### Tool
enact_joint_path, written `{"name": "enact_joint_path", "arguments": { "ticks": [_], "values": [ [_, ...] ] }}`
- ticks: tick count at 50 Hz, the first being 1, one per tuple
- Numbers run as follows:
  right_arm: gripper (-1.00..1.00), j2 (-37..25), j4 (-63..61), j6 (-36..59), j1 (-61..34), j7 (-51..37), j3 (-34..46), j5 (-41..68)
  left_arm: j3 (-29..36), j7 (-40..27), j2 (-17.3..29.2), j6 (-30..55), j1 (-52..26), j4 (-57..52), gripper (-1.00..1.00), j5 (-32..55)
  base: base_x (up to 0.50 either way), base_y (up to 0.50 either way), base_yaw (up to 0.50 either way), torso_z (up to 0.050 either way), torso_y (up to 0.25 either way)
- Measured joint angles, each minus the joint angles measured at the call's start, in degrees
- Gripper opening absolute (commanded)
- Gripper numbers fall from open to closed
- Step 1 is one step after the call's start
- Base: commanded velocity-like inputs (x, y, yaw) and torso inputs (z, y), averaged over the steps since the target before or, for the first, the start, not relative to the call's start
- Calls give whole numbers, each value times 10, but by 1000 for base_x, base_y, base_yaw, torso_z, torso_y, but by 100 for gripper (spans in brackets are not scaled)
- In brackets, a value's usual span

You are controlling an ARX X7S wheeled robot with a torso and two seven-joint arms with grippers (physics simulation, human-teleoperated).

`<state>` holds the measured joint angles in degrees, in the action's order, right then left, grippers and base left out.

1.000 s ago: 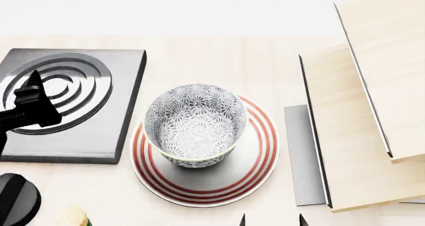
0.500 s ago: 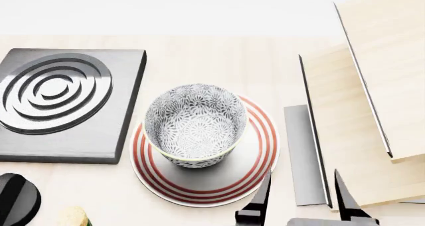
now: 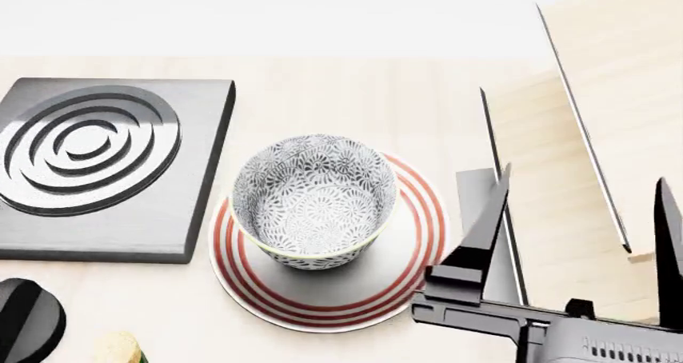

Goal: Pick up the akita bowl and put it on the plate.

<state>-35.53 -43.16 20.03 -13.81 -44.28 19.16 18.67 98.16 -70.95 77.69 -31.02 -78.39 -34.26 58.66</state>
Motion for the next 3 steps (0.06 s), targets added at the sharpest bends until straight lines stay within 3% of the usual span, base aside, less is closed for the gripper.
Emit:
{"name": "enact_joint_path", "arguments": {
  "ticks": [3],
  "values": [
    [100, -8, -27, 15, -4, -8, -10, 6, -5, -9, 12, 12, -8, -22, 100, -12, 0, 0, 0, 0, 0]
  ]
}}
